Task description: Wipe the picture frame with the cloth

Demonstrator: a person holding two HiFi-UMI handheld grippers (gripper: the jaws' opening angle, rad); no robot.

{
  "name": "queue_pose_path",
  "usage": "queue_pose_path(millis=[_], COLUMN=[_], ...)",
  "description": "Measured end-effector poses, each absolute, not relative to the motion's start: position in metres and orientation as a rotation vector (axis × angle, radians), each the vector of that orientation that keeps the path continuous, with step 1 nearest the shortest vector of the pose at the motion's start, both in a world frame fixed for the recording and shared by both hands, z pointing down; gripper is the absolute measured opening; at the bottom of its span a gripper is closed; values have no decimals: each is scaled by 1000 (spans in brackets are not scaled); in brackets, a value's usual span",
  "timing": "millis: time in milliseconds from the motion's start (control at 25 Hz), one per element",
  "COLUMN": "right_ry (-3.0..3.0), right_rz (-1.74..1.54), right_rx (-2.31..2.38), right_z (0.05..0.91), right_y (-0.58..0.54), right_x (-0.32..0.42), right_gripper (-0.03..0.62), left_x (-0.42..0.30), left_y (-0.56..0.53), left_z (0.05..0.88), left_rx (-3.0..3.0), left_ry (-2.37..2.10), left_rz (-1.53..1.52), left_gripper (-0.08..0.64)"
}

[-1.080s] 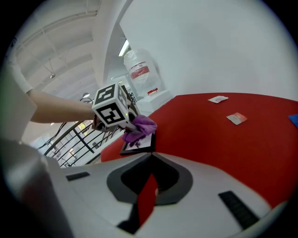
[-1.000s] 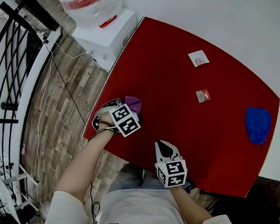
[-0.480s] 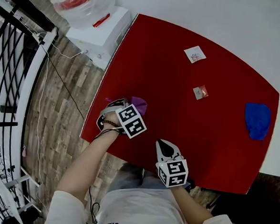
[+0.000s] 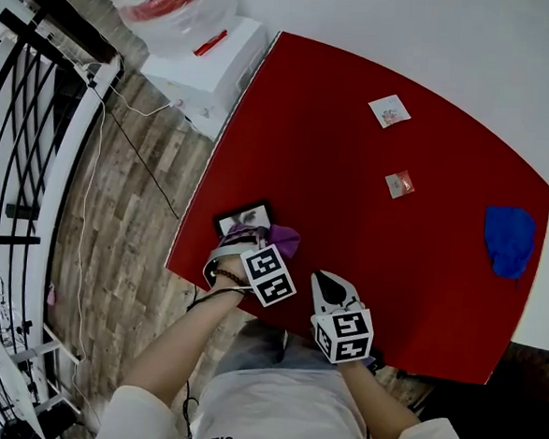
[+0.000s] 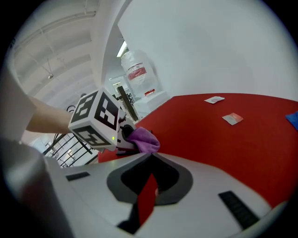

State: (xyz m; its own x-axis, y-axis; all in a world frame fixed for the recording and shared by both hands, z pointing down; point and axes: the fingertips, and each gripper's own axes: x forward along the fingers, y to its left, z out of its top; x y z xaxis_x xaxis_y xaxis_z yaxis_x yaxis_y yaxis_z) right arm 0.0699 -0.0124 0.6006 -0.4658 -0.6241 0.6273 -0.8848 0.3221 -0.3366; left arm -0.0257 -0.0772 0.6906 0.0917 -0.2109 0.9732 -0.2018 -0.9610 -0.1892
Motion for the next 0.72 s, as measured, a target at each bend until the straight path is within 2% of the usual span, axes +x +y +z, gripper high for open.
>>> queue_pose_path(millis=[400,720], right_ry=[-2274,-2344], right_rz=[852,753], right_rx=[1277,1181], right_z=[576,541], right_y=[-15,-12], right_x=[44,3], right_gripper=[5,5], left_x=[-61,-110], left_y=[-90,-47], left_z=[628,559], left_rx=[-2461,-2686], left_ry=[879,1521], left_rz=[-1826,-1335], left_gripper=[63,63])
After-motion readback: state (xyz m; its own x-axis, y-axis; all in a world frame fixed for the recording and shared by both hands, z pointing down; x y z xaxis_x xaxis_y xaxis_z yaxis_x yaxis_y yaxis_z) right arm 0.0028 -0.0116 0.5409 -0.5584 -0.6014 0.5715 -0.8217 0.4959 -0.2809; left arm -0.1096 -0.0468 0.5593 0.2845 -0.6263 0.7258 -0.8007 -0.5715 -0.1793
